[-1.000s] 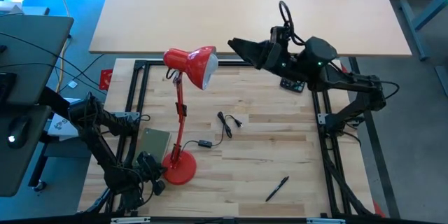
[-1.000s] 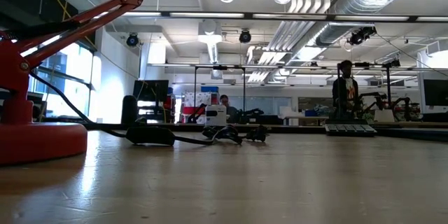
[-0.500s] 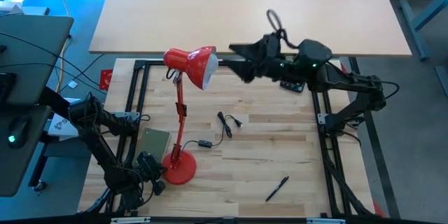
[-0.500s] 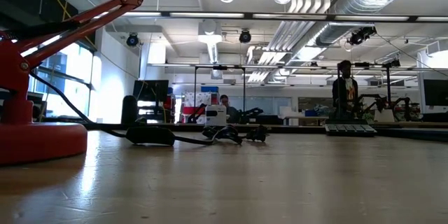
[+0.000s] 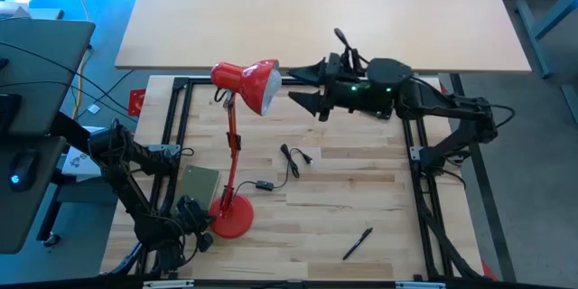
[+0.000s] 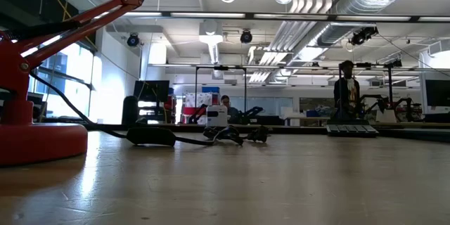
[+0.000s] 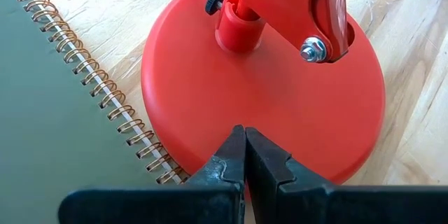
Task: Screw lightbulb
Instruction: Remove the white lightbulb from the red lamp
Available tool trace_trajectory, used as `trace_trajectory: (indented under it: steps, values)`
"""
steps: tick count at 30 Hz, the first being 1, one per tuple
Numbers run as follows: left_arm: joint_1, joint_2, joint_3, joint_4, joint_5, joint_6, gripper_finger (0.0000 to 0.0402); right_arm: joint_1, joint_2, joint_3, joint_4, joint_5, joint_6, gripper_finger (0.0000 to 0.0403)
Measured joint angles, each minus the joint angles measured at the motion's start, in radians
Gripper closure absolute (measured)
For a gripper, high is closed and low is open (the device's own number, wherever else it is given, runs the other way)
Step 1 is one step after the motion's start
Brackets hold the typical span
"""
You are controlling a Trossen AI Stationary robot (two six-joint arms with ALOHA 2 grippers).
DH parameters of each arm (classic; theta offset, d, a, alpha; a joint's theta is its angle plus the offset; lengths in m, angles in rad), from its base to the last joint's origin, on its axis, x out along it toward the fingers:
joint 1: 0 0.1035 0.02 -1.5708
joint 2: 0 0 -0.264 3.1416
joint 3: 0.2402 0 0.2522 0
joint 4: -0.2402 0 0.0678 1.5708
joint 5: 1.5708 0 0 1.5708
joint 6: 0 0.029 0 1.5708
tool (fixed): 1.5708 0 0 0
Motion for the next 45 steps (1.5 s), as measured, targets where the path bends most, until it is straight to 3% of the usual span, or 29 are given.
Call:
trace_trajectory:
  steps: [13, 25, 37, 45]
  values:
    - [0.000, 0.000, 0.000, 0.000, -0.004, 0.000, 0.0402, -0.012, 0.080, 0.000, 0.179, -0.013, 0.013, 0.0020]
    - [0.000, 0.000, 0.000, -0.001, -0.006, 0.012, 0.0401, -0.016, 0.088, 0.000, 0.171, 0.018, 0.014, 0.0020]
    - [0.000, 0.000, -0.003, 0.000, -0.008, 0.008, 0.0402, -0.010, 0.131, 0.000, 0.250, -0.020, 0.039, 0.0020]
    - [0.001, 0.000, -0.004, 0.000, -0.010, 0.008, 0.0402, -0.010, 0.133, 0.000, 0.306, 0.014, -0.031, 0.0020]
